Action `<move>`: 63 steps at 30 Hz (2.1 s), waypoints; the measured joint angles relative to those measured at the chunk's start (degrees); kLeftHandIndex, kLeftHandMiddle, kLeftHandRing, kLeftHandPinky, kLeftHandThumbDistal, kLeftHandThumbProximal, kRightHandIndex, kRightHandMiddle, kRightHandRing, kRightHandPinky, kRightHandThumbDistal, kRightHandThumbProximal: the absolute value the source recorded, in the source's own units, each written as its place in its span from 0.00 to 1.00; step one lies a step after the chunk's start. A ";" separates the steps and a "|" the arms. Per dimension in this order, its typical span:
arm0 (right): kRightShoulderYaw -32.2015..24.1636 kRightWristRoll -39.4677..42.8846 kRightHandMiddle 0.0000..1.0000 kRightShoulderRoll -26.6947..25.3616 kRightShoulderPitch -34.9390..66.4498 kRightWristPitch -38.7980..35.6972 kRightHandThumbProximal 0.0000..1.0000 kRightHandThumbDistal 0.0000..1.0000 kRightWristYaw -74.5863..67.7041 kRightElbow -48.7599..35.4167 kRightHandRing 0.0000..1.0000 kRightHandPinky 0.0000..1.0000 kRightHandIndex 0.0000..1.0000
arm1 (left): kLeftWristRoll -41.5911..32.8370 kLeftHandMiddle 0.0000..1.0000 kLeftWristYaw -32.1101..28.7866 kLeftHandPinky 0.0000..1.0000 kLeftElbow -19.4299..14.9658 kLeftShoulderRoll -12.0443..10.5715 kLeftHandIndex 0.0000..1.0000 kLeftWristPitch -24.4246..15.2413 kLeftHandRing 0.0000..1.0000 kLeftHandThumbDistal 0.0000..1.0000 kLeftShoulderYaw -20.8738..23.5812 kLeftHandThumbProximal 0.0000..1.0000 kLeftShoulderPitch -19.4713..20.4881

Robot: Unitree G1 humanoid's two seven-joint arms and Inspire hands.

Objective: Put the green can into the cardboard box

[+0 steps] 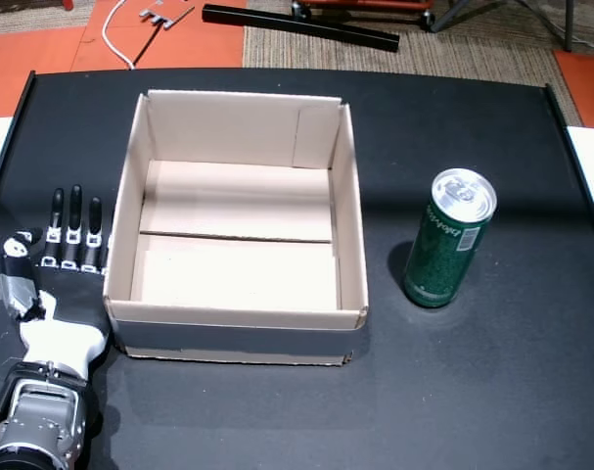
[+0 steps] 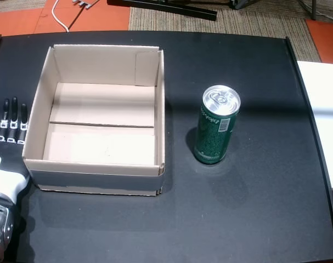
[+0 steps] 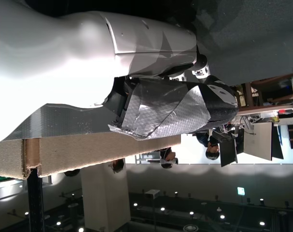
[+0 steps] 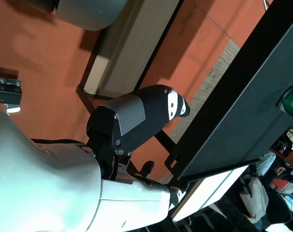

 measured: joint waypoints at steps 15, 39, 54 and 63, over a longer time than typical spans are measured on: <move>-1.52 0.66 0.90 -0.69 -1.36 -3.02 0.50 0.83 0.20 -4.30 0.99 1.00 0.72 | 0.02 0.46 0.13 0.80 0.01 0.03 0.47 -0.35 0.57 0.00 -0.05 0.84 -0.02; -20.36 33.01 0.92 -6.88 -25.17 -3.93 0.57 1.00 60.38 -25.17 0.99 1.00 0.77 | 0.23 0.48 -1.82 0.82 0.20 -0.10 0.48 0.15 0.59 0.00 -1.04 0.84 -0.04; -22.73 36.30 1.00 -4.01 -40.09 -0.03 0.56 1.00 76.12 -18.20 1.00 1.00 0.94 | 0.22 0.46 -1.82 0.74 0.20 -0.13 0.48 0.18 0.56 0.00 -1.02 0.83 -0.20; -22.01 37.78 1.00 -1.41 -48.00 4.48 0.62 1.00 85.51 -12.66 1.00 1.00 0.96 | 0.22 0.47 -1.98 0.72 0.20 -0.10 0.47 0.30 0.54 0.01 -0.99 0.85 -0.40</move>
